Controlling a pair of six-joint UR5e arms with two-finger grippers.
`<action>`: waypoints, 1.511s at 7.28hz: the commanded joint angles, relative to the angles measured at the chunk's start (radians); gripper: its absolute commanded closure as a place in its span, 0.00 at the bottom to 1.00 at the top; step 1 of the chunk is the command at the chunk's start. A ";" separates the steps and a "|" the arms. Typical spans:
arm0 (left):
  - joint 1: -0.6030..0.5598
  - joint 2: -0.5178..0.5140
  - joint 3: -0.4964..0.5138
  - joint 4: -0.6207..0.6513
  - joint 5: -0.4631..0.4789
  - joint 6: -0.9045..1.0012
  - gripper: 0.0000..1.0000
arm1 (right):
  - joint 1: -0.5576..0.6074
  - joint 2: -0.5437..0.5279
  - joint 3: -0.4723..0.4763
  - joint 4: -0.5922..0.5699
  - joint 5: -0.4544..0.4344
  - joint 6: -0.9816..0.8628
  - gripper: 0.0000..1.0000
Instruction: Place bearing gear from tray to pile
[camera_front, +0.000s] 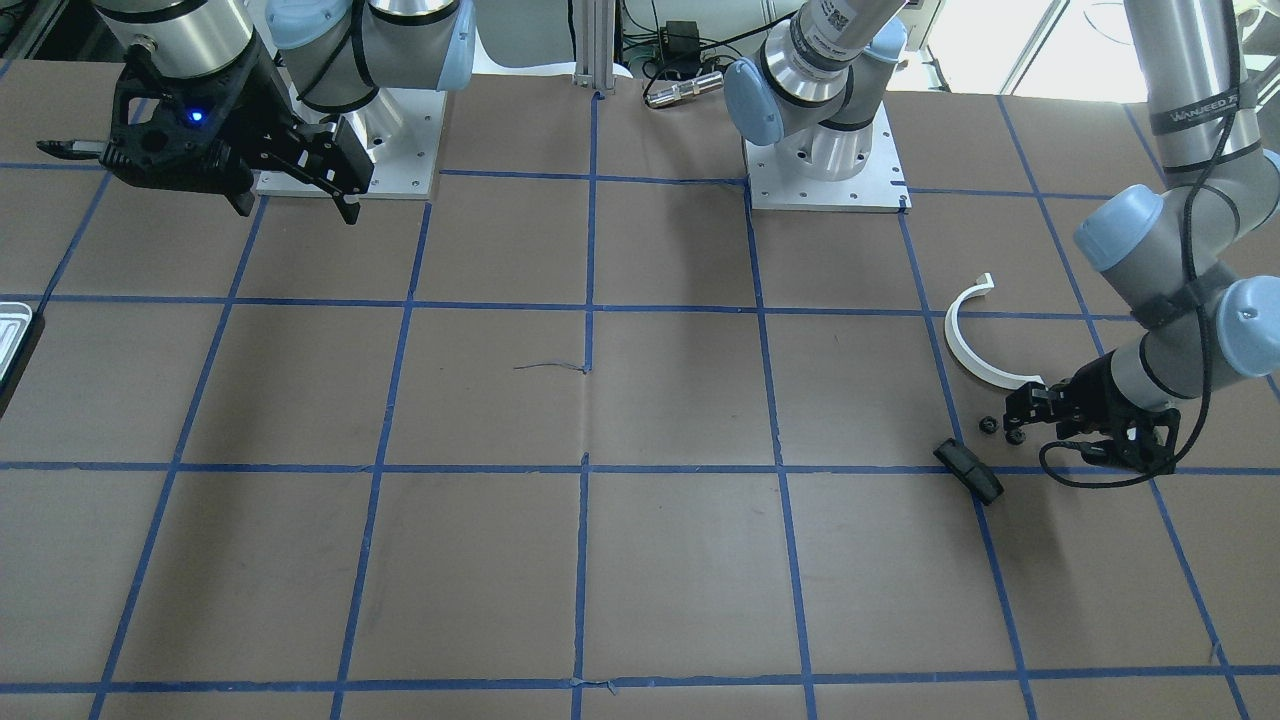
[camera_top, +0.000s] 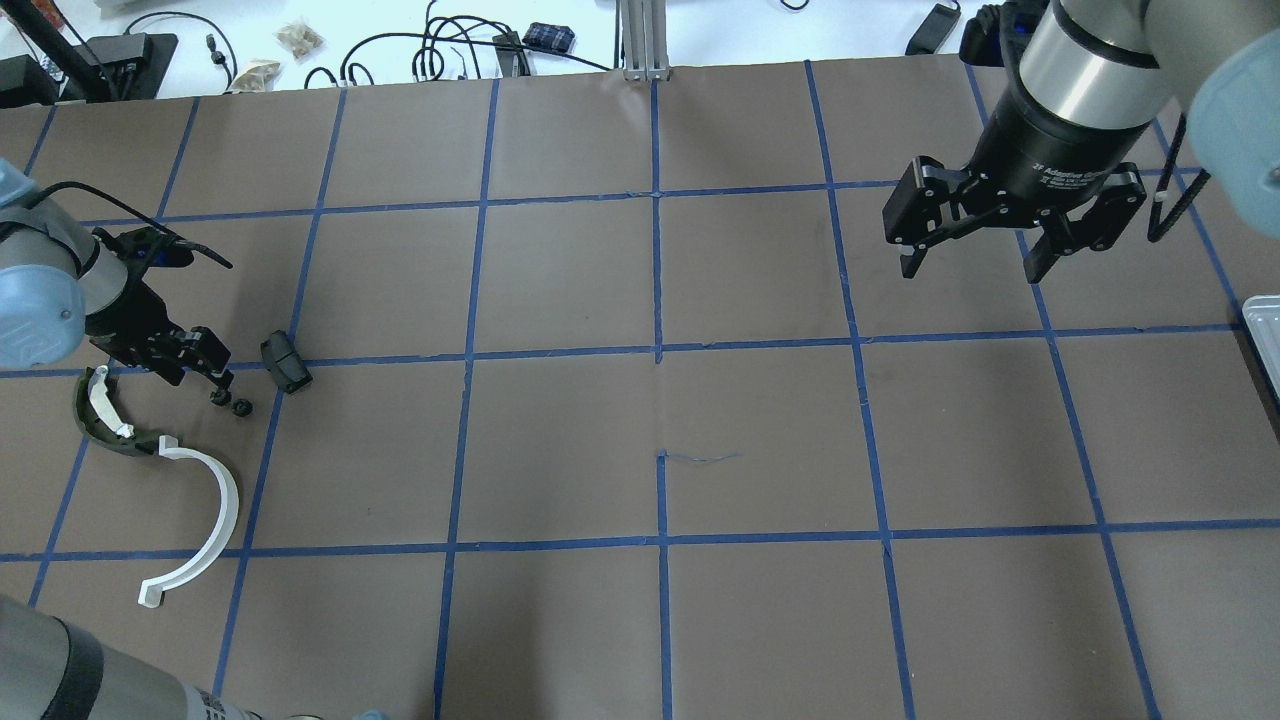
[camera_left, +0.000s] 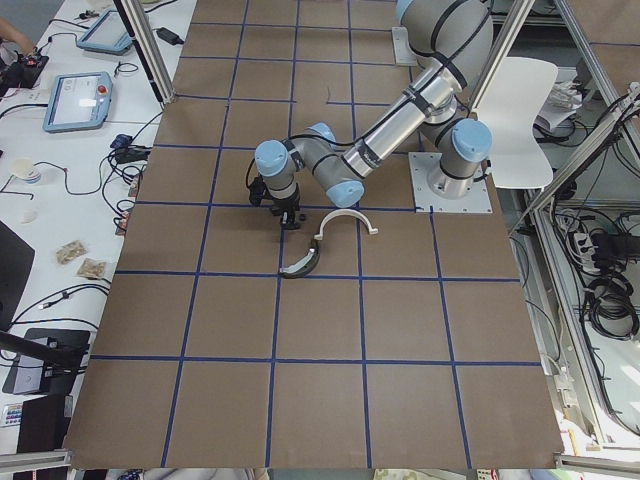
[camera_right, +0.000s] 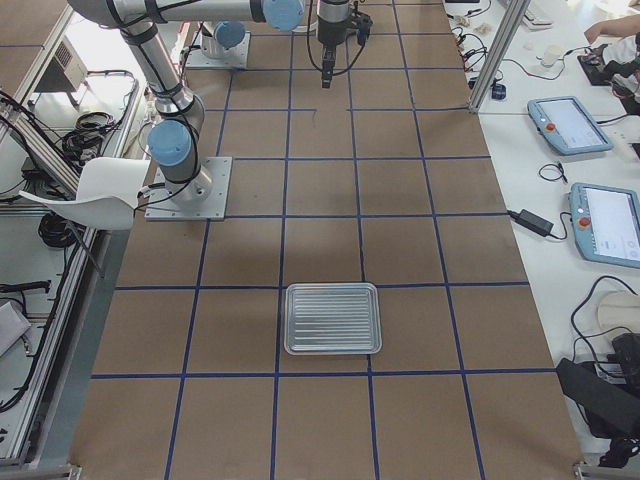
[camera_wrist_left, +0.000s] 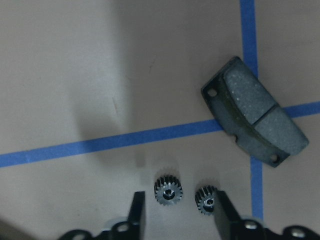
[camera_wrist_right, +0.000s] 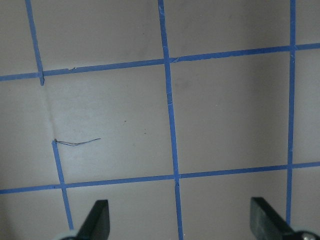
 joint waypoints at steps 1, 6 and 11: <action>-0.034 0.064 0.061 -0.137 0.010 -0.059 0.00 | 0.000 0.000 -0.001 -0.001 0.002 0.000 0.00; -0.446 0.255 0.339 -0.522 -0.113 -0.733 0.00 | -0.002 0.000 -0.004 -0.001 -0.004 -0.009 0.00; -0.525 0.382 0.224 -0.456 -0.084 -0.793 0.00 | 0.000 -0.002 -0.001 -0.001 -0.007 -0.012 0.00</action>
